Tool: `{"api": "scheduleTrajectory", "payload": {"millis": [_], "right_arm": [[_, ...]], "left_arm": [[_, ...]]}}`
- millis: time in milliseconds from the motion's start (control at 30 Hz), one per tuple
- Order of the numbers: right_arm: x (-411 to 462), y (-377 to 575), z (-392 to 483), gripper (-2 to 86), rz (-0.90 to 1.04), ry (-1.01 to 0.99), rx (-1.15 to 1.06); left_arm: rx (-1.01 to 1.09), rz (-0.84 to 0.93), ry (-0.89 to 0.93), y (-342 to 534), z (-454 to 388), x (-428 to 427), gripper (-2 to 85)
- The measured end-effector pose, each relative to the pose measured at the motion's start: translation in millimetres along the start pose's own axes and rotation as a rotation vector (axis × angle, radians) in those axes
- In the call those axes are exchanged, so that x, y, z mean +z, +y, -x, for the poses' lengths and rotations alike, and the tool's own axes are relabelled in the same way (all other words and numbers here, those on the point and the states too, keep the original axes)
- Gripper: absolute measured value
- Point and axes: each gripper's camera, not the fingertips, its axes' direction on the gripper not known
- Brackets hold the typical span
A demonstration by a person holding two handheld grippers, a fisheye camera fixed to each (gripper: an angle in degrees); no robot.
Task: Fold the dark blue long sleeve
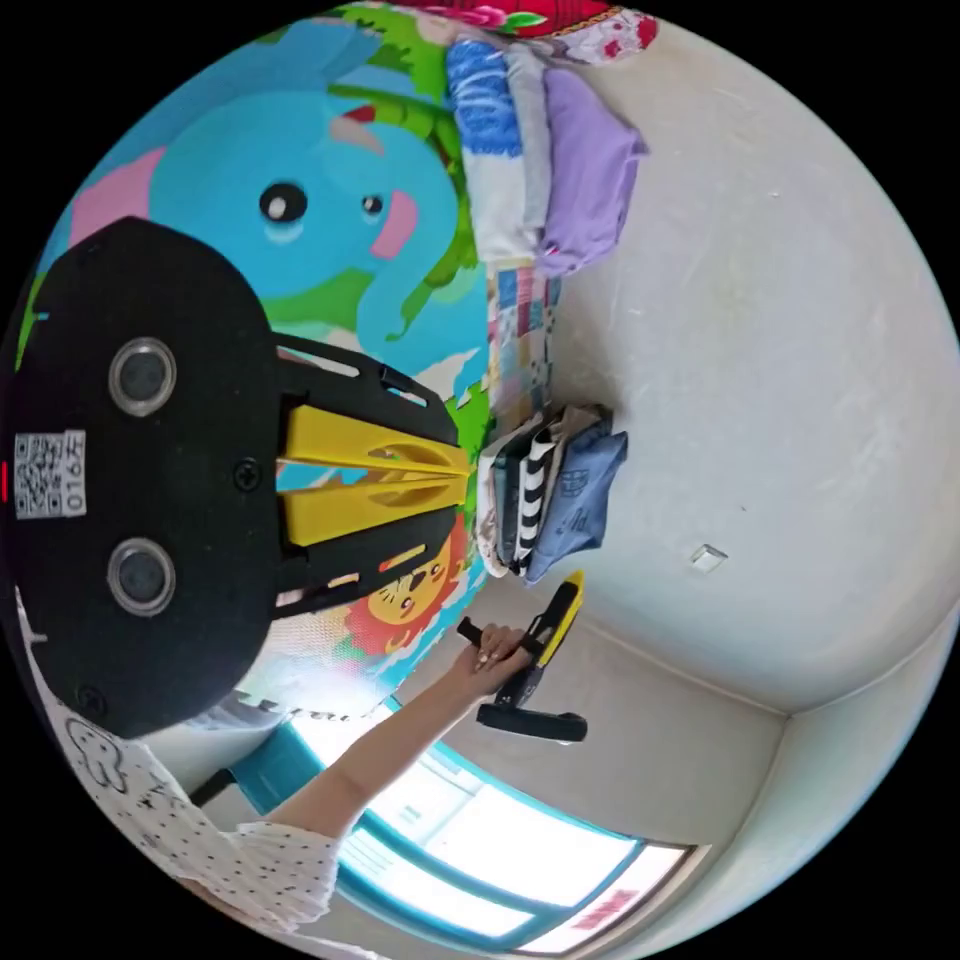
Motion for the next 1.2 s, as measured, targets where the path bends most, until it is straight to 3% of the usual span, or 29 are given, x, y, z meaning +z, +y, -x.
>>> {"api": "scheduleTrajectory", "payload": {"millis": [233,333,533,633,700,800,867,1000,1100,1200], "right_arm": [[17,105,-155,12.1,0.124,0.129,0.296],[36,141,-208,13.6,0.183,0.185,0.364],[75,185,-267,14.3,0.215,0.124,0.5],[84,201,-273,9.3,0.23,0.039,0.564],[62,205,-246,4.7,0.127,0.168,0.479],[23,194,-189,2.5,0.031,0.197,0.218],[-19,187,-156,1.8,-0.045,0.074,0.143],[-117,209,-44,0.7,-0.09,-0.163,-0.188],[-178,256,25,0.4,-0.112,-0.258,-0.334],[-218,299,72,0.3,-0.035,-0.43,-0.345]], "left_arm": [[-0.127,-0.041,0.066,12,-37,58,3.9],[-0.005,-0.065,0.017,25,-47,69,10.1],[0.056,-0.07,0.131,29,-40,59,14.2],[0.019,-0.094,0.163,35,-32,54,14.4],[0.007,-0.107,0.171,36,-31,52,14.3],[0.003,-0.091,0.178,43,-39,51,13.3],[0.022,-0.119,0.138,50,-50,45,11.8],[-0.04,-0.369,-0.213,62,-84,-15,9.3],[-0.044,-0.414,-0.207,78,-109,-62,9.4],[0.078,-0.288,-0.15,95,-138,-79,9.9]]}}
